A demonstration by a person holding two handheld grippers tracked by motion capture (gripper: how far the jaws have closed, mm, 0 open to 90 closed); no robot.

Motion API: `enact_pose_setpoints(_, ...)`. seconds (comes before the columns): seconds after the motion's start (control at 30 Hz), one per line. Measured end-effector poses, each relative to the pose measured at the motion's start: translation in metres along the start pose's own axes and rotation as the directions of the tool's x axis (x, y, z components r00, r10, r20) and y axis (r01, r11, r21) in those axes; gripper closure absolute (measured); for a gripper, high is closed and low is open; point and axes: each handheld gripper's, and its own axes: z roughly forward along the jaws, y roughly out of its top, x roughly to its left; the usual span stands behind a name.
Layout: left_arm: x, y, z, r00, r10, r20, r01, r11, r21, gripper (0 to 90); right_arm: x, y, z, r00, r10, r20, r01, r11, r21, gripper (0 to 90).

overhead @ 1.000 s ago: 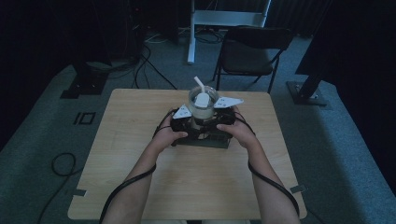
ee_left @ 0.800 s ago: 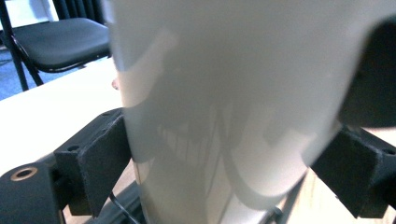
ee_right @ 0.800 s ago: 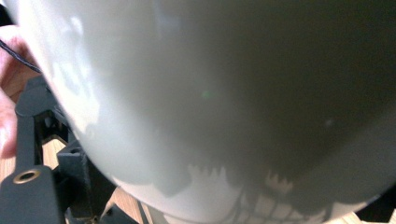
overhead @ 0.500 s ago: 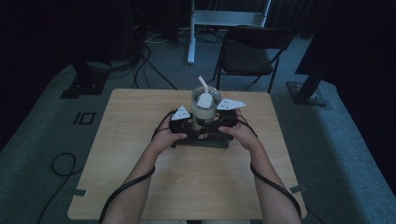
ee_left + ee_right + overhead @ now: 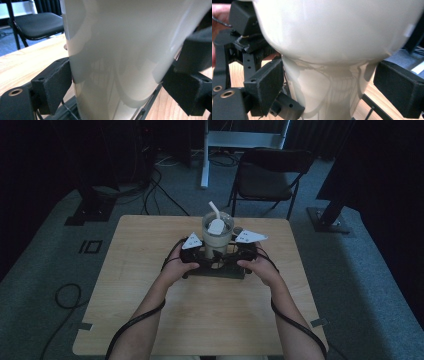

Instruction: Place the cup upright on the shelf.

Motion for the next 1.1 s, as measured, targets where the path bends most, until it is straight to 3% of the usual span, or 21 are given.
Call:
enact_pose_setpoints(0.03,0.000,0.000,-0.001,1.0000,0.000,-0.004,0.000,1.0000,0.001,11.3,-0.001,-0.001,-0.007,0.9993,0.035,0.010,-0.035,0.999,0.003,9.3)
enact_pose_setpoints(0.13,-0.001,-0.001,-0.004,0.9999,0.010,-0.013,-0.010,1.0000,0.000,11.4,-0.002,-0.001,-0.014,0.9988,0.039,0.031,-0.039,0.999,-0.015,9.3)
enact_pose_setpoints(0.2,-0.003,0.001,-0.008,0.9999,0.002,-0.017,-0.003,1.0000,-0.006,11.5,-0.002,-0.001,-0.023,0.9963,0.071,0.048,-0.069,0.997,-0.045,9.4)
enact_pose_setpoints(0.43,-0.007,0.005,-0.021,0.9992,0.017,-0.036,-0.017,0.9998,-0.014,11.4,0.004,-0.004,-0.041,0.9930,0.099,0.065,-0.094,0.993,-0.077,9.3)
enact_pose_setpoints(0.6,-0.012,0.004,-0.039,0.9993,0.015,-0.034,-0.016,0.9992,-0.037,11.3,0.007,-0.008,-0.056,0.9922,0.091,0.086,-0.082,0.991,-0.101,9.3)
enact_pose_setpoints(0.7,-0.015,0.000,-0.050,0.9987,0.033,-0.040,-0.034,0.9990,-0.028,11.2,0.006,-0.012,-0.066,0.9873,0.116,0.109,-0.103,0.987,-0.121,9.4)
enact_pose_setpoints(0.9,-0.016,-0.010,-0.070,0.9980,0.011,-0.062,-0.014,0.9990,-0.042,11.2,0.005,-0.024,-0.085,0.9783,0.118,0.170,-0.100,0.989,-0.113,9.3)
enact_pose_setpoints(1.0,-0.015,-0.016,-0.080,0.9968,0.019,-0.077,-0.021,0.9995,-0.022,11.1,0.007,-0.029,-0.091,0.9735,0.118,0.196,-0.100,0.990,-0.098,9.3)
enact_pose_setpoints(1.1,-0.013,-0.022,-0.090,0.9960,-0.005,-0.089,0.001,0.9989,-0.046,11.1,0.009,-0.034,-0.097,0.9716,0.109,0.210,-0.093,0.992,-0.084,9.4)
